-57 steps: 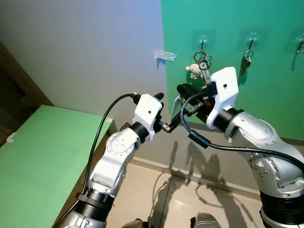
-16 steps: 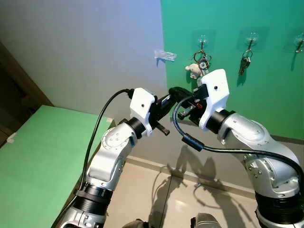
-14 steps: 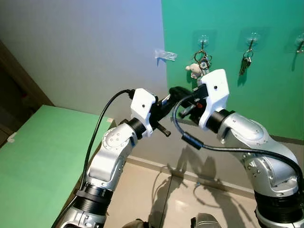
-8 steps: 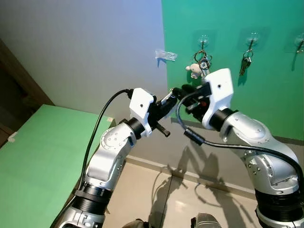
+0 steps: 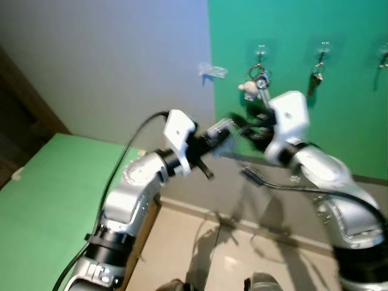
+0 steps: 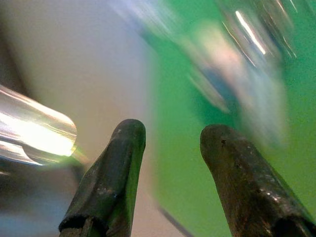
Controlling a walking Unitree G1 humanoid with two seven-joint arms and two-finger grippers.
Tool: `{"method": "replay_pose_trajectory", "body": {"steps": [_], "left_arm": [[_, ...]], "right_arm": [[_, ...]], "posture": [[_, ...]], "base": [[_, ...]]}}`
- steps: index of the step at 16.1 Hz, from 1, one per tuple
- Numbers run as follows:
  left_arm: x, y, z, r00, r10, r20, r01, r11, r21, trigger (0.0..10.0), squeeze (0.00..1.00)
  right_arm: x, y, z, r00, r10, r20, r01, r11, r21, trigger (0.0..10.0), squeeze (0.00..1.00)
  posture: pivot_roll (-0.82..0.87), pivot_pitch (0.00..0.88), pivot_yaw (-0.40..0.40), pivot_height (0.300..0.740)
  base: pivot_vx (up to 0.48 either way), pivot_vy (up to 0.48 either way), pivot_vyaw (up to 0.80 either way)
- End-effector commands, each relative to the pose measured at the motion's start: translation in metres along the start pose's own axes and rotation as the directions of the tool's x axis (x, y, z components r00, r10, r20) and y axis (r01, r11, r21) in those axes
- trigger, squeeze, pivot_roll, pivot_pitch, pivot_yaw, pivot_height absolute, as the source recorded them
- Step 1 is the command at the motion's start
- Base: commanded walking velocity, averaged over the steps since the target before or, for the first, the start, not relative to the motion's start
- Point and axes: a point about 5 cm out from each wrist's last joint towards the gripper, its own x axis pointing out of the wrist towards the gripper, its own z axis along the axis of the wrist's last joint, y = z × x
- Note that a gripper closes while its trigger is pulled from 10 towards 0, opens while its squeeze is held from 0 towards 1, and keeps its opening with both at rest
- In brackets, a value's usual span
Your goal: Hang keys on a hook
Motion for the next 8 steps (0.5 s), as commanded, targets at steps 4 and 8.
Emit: {"method": "replay_pose_trajectory", "body": {"steps": [4,8], "left_arm": [[-0.009,0.006,0.004,1.000,0.017,0.000,-0.017,1.000,0.021,0.0,0.00],[-0.008,0.002,0.001,1.000,0.000,-0.004,0.000,1.000,0.009,0.0,0.00]], "right_arm": [[-0.007,-0.042,-0.015,0.983,-0.177,-0.042,0.176,0.984,-0.024,10.0,0.00],[-0.004,-0.040,-0.011,0.988,-0.153,-0.006,0.153,0.988,0.015,10.0,0.00]], "posture": [[-0.29,0.050,0.170,0.720],[-0.29,0.051,0.169,0.720]], "base": [[0.000,0.000,0.00],[0.000,0.000,0.00]]}}
